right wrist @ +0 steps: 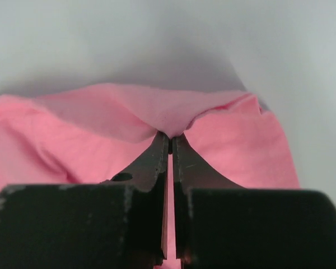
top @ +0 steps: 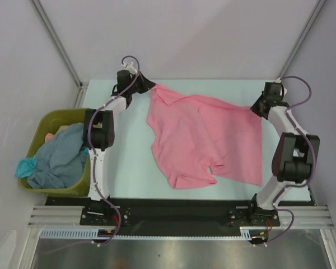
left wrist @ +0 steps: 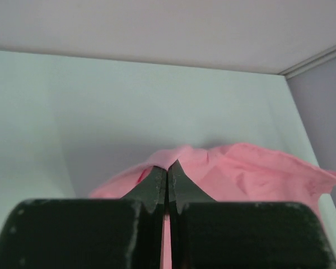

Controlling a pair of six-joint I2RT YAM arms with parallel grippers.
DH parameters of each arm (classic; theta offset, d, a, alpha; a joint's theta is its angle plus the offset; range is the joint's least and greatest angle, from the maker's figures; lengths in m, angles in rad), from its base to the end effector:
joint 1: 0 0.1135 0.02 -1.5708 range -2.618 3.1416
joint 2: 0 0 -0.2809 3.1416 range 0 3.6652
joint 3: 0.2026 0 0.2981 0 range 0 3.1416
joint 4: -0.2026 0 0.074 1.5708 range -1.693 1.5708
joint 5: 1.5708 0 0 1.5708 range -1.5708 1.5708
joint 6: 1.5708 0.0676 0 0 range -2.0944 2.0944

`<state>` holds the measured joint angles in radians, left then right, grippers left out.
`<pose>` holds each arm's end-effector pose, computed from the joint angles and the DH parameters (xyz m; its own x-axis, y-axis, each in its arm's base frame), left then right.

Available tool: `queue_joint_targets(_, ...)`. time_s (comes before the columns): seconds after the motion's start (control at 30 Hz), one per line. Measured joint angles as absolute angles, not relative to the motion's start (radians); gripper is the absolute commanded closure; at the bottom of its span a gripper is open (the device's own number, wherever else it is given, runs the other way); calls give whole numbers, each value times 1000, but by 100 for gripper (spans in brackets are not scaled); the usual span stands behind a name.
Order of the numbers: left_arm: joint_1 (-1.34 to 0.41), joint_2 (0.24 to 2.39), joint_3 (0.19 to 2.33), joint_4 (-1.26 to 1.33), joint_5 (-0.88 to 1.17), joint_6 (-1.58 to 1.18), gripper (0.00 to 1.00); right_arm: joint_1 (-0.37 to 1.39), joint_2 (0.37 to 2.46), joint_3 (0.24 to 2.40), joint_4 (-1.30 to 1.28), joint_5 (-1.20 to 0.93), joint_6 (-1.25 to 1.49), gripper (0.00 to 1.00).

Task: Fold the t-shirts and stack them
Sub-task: Flatten the tshirt out

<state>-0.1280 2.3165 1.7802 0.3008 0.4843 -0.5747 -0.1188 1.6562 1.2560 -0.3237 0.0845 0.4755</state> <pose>0.6133 -0.1107 0.1910 -0.4997 -0.4207 -0.7571 0.3459 0.7044 -0.6198 0.4384 -0.0581 0.2412 -0.5019 0.5193 -0.6917 0.4619 0.8370 0.2933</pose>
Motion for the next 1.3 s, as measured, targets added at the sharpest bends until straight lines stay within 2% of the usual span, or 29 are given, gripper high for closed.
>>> queue_joint_targets(0.07,-128,2458,1930,273,496,-596,100,-132,1772,1339,-313,93,457,100)
queue_joint_targets(0.17,-128,2532,2034,255,502,-614,100,-156,1906,1462,-310,97,434,100)
queue_joint_targets(0.33,-127,2508,2081,259,511,-630,100,-189,1967,1592,-341,97,414,100)
queue_joint_targets(0.47,-127,2410,2025,256,513,-628,100,-194,1943,1671,-365,85,413,100)
queue_joint_targets(0.63,-127,2180,1919,218,519,-607,100,-180,1781,1657,-449,78,393,100)
queue_joint_targets(0.77,-127,1929,1858,184,519,-568,100,-171,1547,1620,-508,71,363,100)
queue_joint_targets(0.97,-127,1581,1851,142,514,-495,100,-162,1208,1618,-551,68,340,100)
queue_joint_targets(1.2,-126,1225,1846,14,500,-369,100,-98,949,1617,-572,51,327,100)
queue_joint_targets(1.3,-126,1147,1897,-70,485,-312,100,-64,861,1617,-572,53,317,100)
